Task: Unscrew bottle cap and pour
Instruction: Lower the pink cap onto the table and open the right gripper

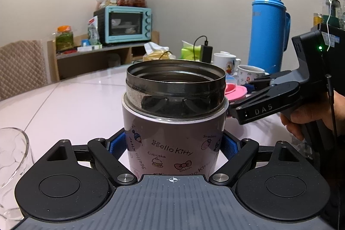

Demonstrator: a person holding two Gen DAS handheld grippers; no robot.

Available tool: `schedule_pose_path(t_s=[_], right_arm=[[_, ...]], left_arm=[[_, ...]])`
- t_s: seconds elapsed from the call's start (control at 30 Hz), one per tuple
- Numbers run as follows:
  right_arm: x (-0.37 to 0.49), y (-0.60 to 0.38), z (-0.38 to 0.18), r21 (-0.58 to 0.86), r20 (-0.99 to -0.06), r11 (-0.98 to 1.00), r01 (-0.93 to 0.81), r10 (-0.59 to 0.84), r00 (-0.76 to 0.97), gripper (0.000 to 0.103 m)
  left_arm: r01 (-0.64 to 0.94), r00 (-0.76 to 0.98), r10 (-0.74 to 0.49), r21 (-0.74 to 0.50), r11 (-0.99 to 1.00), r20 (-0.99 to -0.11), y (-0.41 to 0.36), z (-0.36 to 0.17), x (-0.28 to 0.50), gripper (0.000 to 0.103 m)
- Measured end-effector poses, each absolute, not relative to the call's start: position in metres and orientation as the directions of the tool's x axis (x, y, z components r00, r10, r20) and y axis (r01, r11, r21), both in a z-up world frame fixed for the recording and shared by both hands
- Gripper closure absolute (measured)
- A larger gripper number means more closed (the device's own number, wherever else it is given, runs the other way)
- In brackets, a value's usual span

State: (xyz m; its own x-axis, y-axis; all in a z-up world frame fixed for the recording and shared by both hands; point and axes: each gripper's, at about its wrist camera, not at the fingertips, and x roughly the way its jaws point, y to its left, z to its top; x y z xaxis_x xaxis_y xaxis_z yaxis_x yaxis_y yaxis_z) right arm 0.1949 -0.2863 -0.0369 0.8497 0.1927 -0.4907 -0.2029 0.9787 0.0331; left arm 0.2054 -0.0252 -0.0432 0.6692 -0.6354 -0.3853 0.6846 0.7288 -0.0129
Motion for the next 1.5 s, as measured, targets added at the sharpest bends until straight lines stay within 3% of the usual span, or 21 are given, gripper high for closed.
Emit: schedule_pose_path(t_s=[1.5], right_arm=[[0.209,-0.293,-0.053,0.028,-0.533,0.985,-0.168,0.157,0.831,0.018]], left_arm=[[0.5,0.796,-0.465,-0.011,0.866,-0.388,-0.054,-0.038,0.192,0.013]])
